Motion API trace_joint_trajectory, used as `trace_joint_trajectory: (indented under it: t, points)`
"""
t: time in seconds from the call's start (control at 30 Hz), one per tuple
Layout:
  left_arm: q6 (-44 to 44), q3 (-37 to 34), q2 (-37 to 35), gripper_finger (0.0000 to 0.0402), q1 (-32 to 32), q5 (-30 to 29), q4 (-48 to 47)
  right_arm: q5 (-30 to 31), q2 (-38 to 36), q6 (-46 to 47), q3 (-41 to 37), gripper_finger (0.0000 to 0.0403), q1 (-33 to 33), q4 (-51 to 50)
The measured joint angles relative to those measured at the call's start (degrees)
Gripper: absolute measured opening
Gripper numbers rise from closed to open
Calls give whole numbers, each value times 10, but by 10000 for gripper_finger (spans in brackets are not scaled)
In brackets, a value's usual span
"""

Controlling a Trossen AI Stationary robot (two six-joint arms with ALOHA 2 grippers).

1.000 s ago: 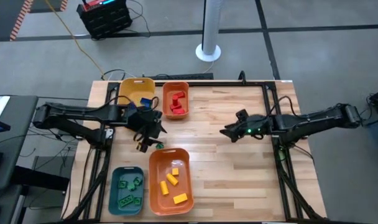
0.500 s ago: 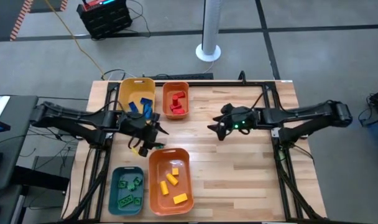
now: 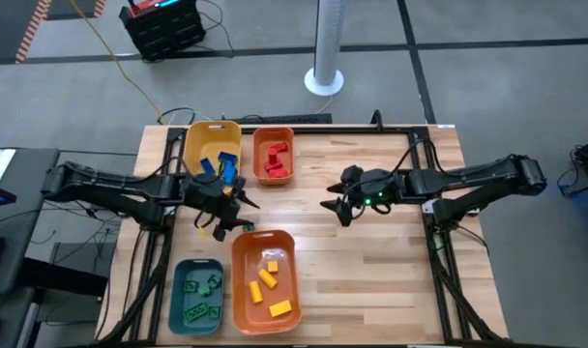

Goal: Sort blocks
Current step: Put the green game piece into the blue bin

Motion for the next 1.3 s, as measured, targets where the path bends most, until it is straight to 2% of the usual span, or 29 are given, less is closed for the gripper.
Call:
trace_joint_trajectory:
  t: [0.23,0.4,0.53,0.63,0.7,0.83,0.93,1.07,1.2,1.3]
  points:
    - [35,0,16,217,93,139,-50,-1,-14,25,0,292,18,-48]
    - [95,6,60,217,108,171,-112,-1,-9,22,0,292,37,-84]
    - [147,25,101,217,98,170,-117,-1,-2,27,0,292,50,-87]
    - [136,42,118,217,99,143,-112,12,-2,68,0,292,65,-100]
    - [110,53,118,217,104,104,-105,59,-3,88,0,291,94,-112]
    - [21,59,103,217,115,19,-108,190,-2,149,0,291,173,-136]
    - [-15,57,85,217,125,60,-152,208,-1,226,0,291,203,-182]
    - [-32,47,79,217,120,115,-201,200,-1,310,0,291,204,-220]
    - [-12,46,78,217,111,141,-217,197,-1,313,0,291,169,-228]
    - [43,46,78,217,104,140,-228,186,-2,282,0,291,127,-197]
